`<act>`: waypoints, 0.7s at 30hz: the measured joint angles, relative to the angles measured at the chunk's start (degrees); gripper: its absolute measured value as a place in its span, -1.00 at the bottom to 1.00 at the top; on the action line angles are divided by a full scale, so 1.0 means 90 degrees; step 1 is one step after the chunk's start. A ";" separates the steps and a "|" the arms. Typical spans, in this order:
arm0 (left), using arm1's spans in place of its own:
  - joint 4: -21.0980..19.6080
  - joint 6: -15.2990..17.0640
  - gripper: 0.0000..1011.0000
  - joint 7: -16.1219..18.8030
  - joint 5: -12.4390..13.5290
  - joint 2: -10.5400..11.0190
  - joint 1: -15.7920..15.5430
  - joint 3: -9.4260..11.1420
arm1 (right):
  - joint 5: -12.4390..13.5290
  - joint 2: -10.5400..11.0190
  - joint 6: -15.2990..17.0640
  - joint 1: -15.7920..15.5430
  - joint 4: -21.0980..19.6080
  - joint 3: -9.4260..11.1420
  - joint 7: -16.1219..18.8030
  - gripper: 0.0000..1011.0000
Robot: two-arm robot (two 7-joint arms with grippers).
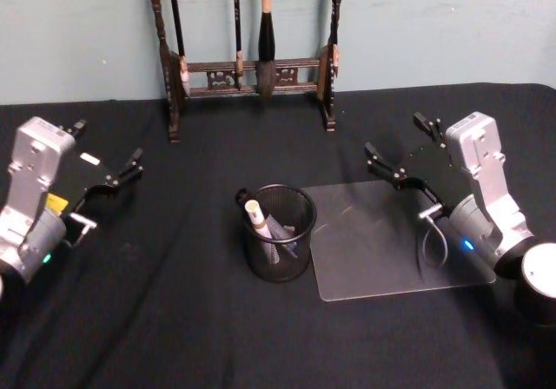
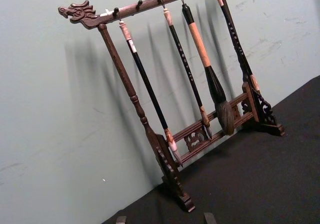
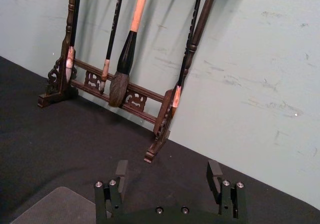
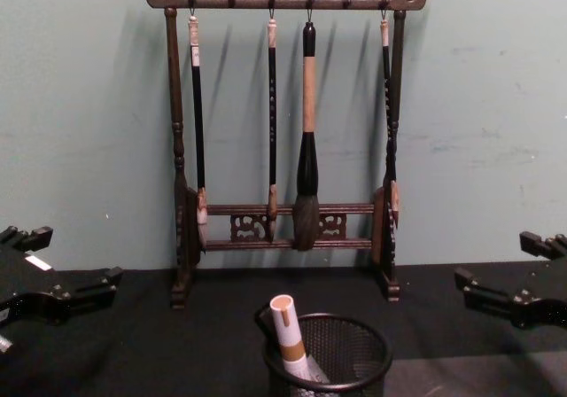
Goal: Pick up the water-based marker from the table and place it into the pen holder.
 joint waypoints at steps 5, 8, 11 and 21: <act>0.0000 0.0000 0.98 0.0000 0.0000 0.0000 0.0000 0.0000 | 0.0000 0.0000 -0.0001 0.0000 0.0000 0.0000 0.0000 0.98; 0.0000 0.0000 0.98 0.0000 0.0000 0.0000 0.0000 0.0000 | 0.0000 0.0000 0.0000 0.0000 0.0000 0.0000 0.0000 0.98; 0.0000 0.0000 0.98 0.0000 0.0000 0.0000 0.0000 0.0000 | 0.0000 0.0000 0.0000 0.0000 0.0000 0.0000 0.0000 0.98; 0.0000 0.0000 0.98 0.0000 0.0000 0.0000 0.0000 0.0000 | 0.0000 0.0000 0.0000 0.0000 0.0000 0.0000 0.0000 0.98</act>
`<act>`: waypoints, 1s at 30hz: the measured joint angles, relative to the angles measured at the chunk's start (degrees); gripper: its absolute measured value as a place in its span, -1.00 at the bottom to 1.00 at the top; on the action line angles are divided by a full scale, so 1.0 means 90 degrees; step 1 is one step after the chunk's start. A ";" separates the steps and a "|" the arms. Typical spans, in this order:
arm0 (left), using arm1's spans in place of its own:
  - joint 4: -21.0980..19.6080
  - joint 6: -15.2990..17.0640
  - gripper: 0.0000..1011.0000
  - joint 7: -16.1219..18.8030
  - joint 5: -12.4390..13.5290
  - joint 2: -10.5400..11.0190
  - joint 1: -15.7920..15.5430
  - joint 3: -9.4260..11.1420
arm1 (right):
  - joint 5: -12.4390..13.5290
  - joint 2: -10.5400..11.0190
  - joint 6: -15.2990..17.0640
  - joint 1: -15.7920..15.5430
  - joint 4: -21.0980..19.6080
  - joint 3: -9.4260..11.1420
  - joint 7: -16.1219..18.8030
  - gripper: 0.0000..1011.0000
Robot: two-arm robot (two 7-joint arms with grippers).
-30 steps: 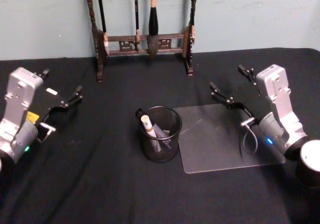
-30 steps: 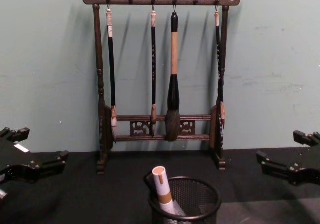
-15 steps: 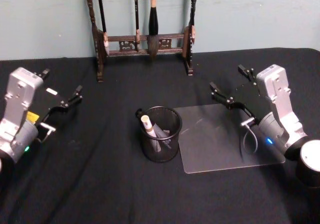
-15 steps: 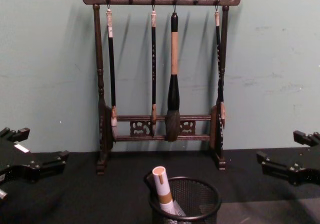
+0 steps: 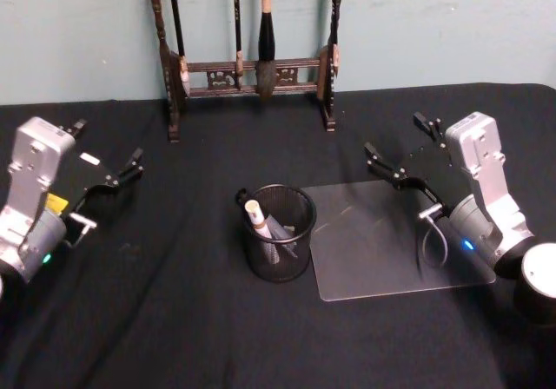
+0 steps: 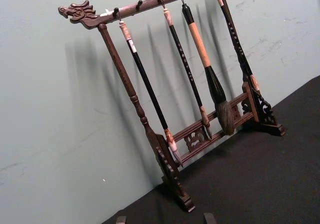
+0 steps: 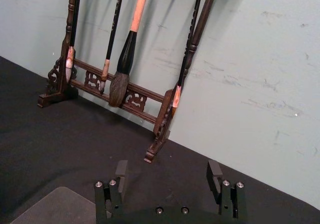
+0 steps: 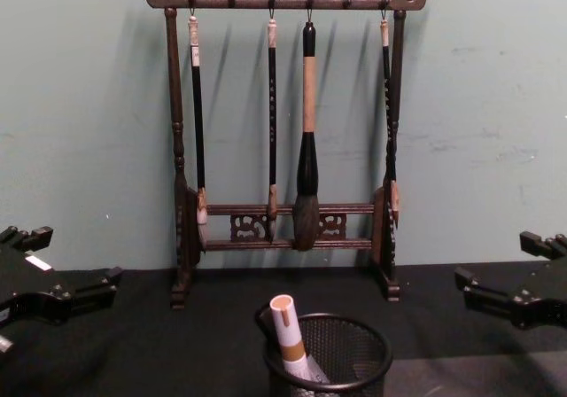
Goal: Pick up the water-based marker from the table and place it into the pen holder.
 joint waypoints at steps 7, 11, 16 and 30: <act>0.0000 0.0000 0.98 0.0000 0.0000 0.0000 0.0000 0.0000 | 0.0000 0.0000 0.0000 0.0000 0.0000 0.0000 0.0000 0.98; 0.0000 0.0000 0.98 0.0000 0.0000 0.0000 0.0000 0.0000 | 0.0000 0.0000 0.0000 0.0000 0.0000 0.0000 0.0000 0.98; 0.0000 0.0000 0.98 0.0000 0.0000 0.0000 0.0001 0.0000 | 0.0000 0.0000 0.0000 0.0000 0.0000 0.0000 0.0000 0.98; 0.0000 0.0000 0.98 0.0000 0.0000 0.0000 0.0000 0.0000 | 0.0000 0.0000 0.0000 0.0000 0.0000 0.0000 0.0000 0.98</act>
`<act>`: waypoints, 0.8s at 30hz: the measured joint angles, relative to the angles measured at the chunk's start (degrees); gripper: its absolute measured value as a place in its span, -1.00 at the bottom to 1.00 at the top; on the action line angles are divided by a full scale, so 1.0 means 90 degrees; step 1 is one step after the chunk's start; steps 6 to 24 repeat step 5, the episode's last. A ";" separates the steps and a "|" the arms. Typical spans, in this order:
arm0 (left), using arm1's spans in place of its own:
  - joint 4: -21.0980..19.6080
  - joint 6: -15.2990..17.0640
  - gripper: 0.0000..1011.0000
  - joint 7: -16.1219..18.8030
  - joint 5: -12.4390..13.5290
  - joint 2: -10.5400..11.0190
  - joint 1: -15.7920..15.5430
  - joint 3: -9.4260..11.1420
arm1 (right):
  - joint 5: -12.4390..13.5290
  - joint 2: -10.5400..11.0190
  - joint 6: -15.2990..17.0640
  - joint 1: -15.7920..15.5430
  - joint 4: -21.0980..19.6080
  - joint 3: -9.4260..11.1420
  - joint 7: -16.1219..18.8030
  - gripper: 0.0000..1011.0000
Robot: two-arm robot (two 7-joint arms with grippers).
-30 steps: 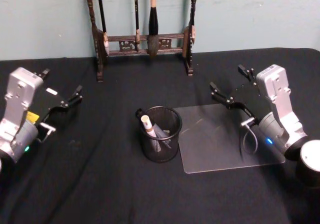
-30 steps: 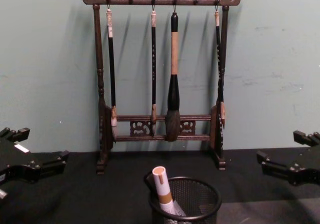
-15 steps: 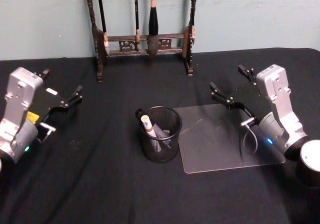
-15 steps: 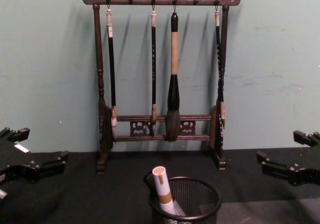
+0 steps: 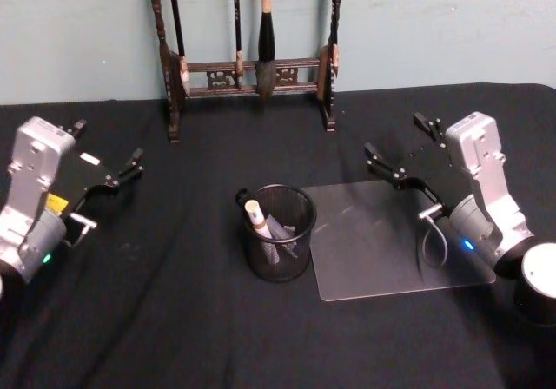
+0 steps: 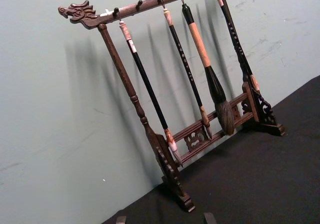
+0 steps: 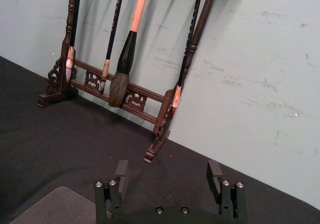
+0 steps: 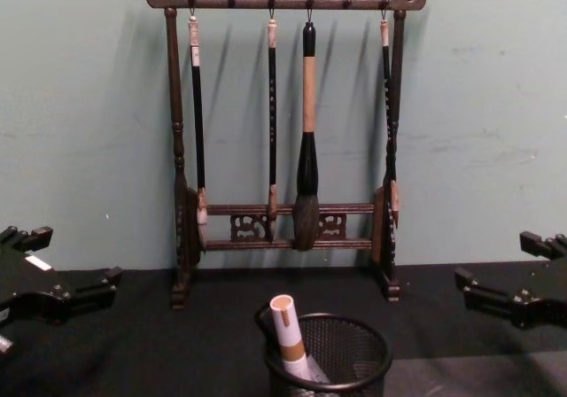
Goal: Pick up the water-based marker from the table and place it into the pen holder.
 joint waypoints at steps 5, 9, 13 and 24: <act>0.0001 0.0000 0.98 0.0000 0.0000 0.0000 0.0000 0.0000 | 0.0000 0.0000 0.0000 0.0000 0.0000 0.0000 0.0000 0.98; 0.0001 0.0000 0.98 0.0000 0.0000 0.0000 0.0000 0.0000 | 0.0000 0.0000 0.0000 0.0000 0.0000 0.0000 0.0000 0.98; 0.0001 0.0000 0.98 0.0000 0.0000 0.0000 0.0000 0.0000 | 0.0000 0.0000 0.0000 0.0000 0.0000 0.0000 0.0000 0.98; 0.0001 0.0000 0.98 0.0000 0.0000 0.0000 0.0000 0.0000 | 0.0000 0.0000 0.0000 0.0000 0.0000 0.0000 0.0000 0.98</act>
